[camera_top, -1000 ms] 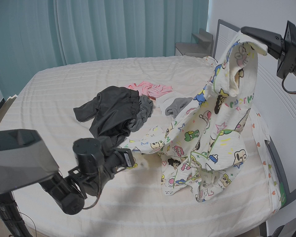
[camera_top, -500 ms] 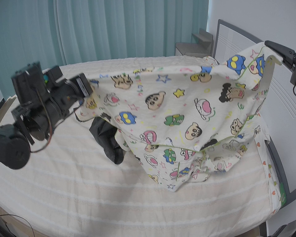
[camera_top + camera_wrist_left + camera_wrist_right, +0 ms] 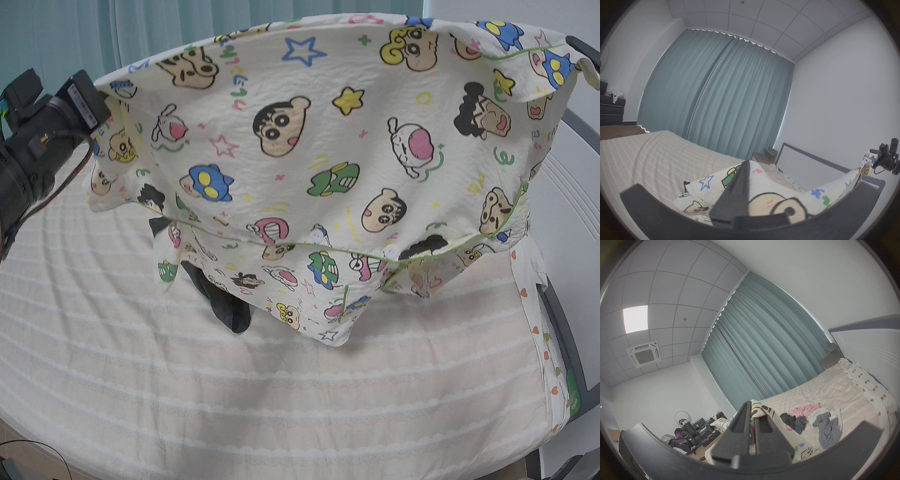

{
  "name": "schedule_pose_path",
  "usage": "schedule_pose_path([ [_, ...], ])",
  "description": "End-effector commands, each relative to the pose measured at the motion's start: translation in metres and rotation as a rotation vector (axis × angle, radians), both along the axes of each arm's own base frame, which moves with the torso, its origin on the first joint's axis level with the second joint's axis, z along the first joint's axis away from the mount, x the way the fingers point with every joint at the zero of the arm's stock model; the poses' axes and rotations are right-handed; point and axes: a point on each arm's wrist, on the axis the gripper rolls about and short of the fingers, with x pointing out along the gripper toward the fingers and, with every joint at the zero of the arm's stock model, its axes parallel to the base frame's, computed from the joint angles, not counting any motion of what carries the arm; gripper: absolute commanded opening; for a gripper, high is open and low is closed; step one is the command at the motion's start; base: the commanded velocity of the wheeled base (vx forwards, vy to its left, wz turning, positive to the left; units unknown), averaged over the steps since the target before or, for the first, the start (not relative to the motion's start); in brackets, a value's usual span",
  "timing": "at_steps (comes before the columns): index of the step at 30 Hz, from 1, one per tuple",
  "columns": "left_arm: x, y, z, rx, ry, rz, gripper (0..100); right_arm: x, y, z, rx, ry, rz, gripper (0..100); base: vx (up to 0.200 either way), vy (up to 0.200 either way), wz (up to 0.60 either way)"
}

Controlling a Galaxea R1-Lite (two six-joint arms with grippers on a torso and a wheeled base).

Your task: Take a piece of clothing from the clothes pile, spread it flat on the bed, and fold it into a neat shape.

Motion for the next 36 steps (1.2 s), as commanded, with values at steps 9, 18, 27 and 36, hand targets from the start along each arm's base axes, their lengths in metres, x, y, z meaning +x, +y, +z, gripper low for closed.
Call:
schedule_pose_path([
  [9,-0.019,0.004,-0.039,0.063,0.116,-0.030,0,-0.005,0.004,-0.013,-0.006,0.038,0.048,0,-0.067,0.000,0.00],
  [18,-0.024,0.007,-0.051,0.078,0.145,-0.030,0,-0.013,0.008,-0.017,-0.008,0.040,0.092,0,-0.200,0.000,0.00],
  [27,-0.035,0.013,-0.052,0.076,0.136,-0.027,0,-0.014,0.008,-0.016,-0.007,0.037,0.094,0,-0.067,0.000,0.00],
  [36,-0.039,0.015,-0.052,0.072,0.131,-0.028,0,-0.015,0.009,-0.017,-0.007,0.039,0.098,0,0.000,0.000,0.00],
])
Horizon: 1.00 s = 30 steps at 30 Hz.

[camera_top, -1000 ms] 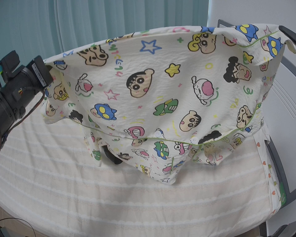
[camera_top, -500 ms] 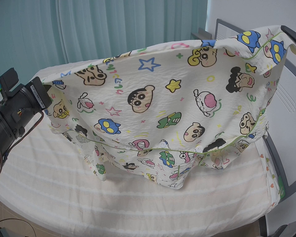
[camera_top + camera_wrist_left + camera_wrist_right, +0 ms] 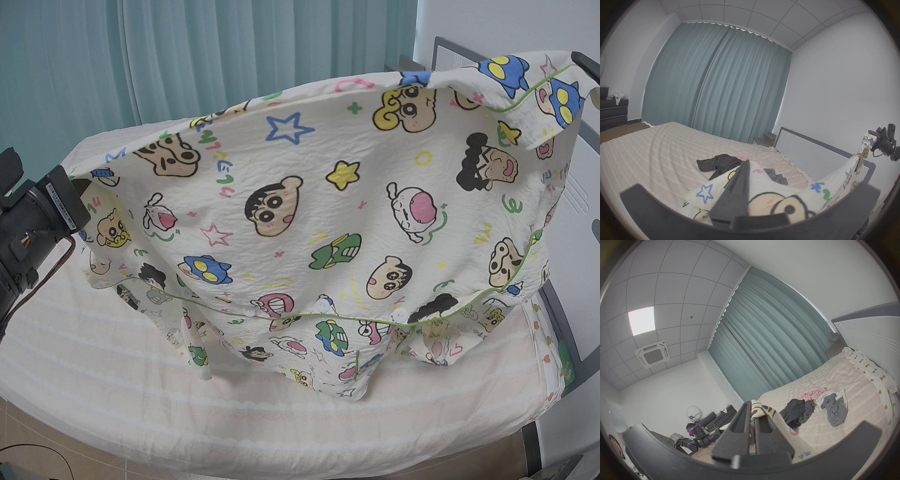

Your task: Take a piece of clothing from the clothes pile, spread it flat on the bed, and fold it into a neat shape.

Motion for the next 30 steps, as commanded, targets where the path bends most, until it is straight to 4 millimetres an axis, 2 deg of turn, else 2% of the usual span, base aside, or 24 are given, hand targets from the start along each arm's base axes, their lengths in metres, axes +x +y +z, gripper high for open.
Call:
schedule_pose_path([
  [1,-0.0037,0.0022,0.0012,-0.004,-0.009,-0.005,0,-0.0003,0.0004,0.0002,0.000,-0.001,0.004,0,0.000,0.200,0.00],
  [30,-0.0026,0.0055,0.0023,-0.007,-0.013,0.021,0,-0.0007,0.0038,-0.0020,-0.002,0.008,0.029,0,0.000,0.200,0.00],
])
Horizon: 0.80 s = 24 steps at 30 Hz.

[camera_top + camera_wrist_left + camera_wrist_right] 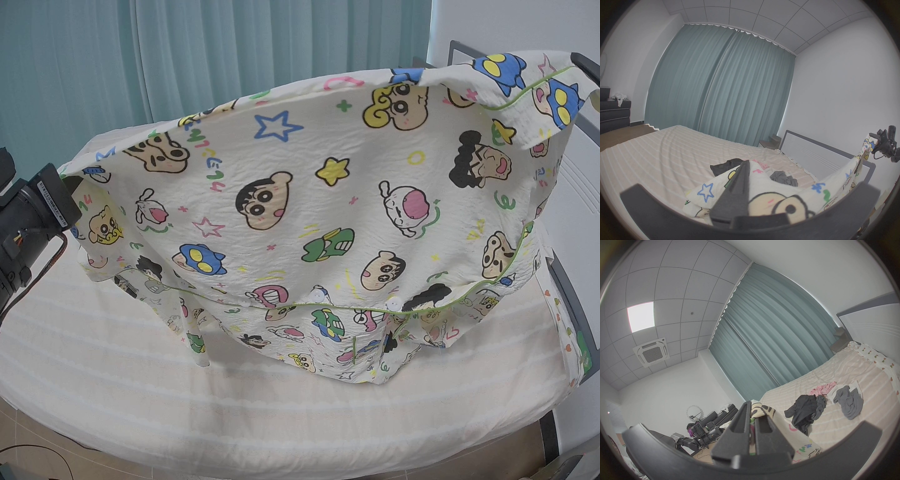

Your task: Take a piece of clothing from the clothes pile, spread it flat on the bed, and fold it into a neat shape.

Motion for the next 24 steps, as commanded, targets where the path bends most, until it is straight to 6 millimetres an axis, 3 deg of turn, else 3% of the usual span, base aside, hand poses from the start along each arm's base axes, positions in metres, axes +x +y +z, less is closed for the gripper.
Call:
schedule_pose_path([
  [1,0.0008,0.0001,-0.0001,0.000,0.002,0.004,0,-0.0007,0.0022,0.0005,0.001,-0.001,0.017,0,0.000,0.200,0.00],
  [24,0.0030,0.0033,0.0038,-0.005,-0.009,0.025,0,0.0002,0.0066,0.0008,-0.006,0.000,0.060,0,0.000,0.200,0.00],
])
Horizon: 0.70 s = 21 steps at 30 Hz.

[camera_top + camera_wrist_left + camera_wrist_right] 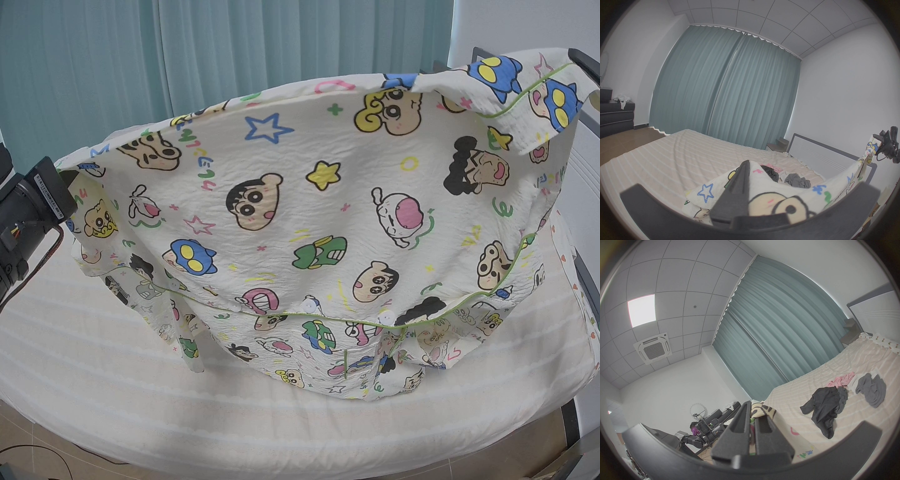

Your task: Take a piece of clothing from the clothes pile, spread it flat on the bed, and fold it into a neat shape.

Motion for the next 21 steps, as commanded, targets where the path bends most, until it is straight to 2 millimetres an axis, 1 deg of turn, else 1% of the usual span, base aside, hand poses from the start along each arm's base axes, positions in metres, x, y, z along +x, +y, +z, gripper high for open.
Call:
schedule_pose_path([
  [1,0.0012,-0.0004,-0.0002,0.000,0.001,0.001,0,0.0010,0.0016,-0.0001,-0.001,0.002,0.009,0,0.000,0.200,0.00],
  [12,0.0020,0.0014,-0.0008,0.002,0.004,0.012,0,0.0022,0.0022,-0.0011,-0.004,0.008,0.013,0,0.000,0.200,0.00],
  [21,0.0022,0.0016,-0.0012,0.002,0.005,0.013,0,0.0075,0.0054,-0.0030,-0.010,0.022,0.021,0,0.000,0.200,0.00],
])
